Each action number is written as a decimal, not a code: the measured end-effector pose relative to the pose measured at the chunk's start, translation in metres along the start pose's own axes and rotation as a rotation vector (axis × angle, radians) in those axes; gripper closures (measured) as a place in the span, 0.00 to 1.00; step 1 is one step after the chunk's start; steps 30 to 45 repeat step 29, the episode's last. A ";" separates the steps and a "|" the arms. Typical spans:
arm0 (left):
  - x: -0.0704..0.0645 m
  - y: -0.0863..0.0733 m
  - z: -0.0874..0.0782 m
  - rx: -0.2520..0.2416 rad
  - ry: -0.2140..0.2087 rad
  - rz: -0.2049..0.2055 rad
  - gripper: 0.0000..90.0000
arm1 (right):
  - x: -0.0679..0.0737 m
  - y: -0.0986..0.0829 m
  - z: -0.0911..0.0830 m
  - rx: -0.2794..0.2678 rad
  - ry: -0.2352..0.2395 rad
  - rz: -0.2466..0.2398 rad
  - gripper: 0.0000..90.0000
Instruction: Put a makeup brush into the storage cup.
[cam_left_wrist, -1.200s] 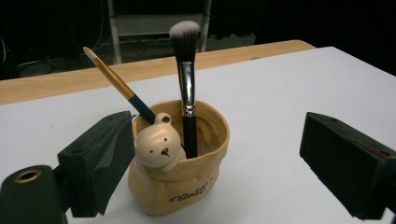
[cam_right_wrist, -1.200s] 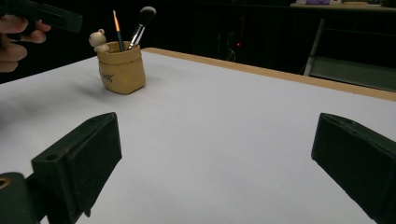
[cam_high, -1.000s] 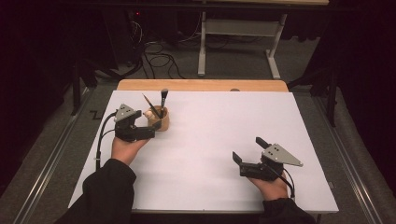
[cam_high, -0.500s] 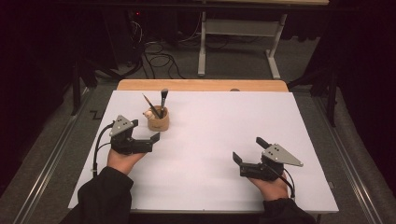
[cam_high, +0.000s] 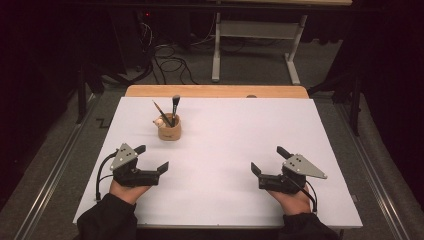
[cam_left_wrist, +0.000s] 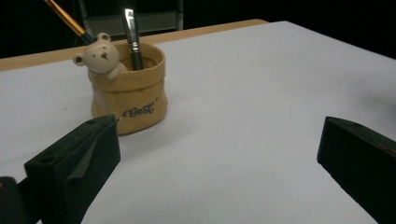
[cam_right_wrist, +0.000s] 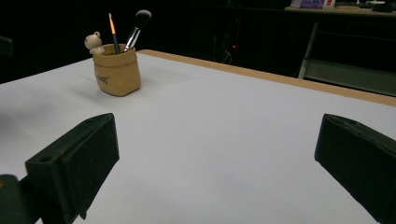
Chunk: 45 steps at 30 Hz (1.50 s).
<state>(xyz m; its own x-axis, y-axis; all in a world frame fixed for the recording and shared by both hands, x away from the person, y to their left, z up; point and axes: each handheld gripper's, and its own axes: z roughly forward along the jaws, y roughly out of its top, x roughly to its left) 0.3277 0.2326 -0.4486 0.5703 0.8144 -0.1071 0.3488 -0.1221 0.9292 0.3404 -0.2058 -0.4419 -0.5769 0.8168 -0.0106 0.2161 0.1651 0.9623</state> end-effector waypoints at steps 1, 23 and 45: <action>-0.002 0.000 -0.002 -0.006 -0.004 0.010 0.00 | 0.000 0.000 -0.001 -0.001 -0.002 0.000 0.00; 0.003 -0.005 -0.001 -0.006 -0.002 0.046 0.00 | -0.011 -0.006 -0.013 0.022 -0.043 -0.002 0.00; 0.002 -0.004 -0.001 -0.006 0.004 0.047 0.00 | -0.013 -0.006 -0.016 0.015 -0.051 0.002 0.00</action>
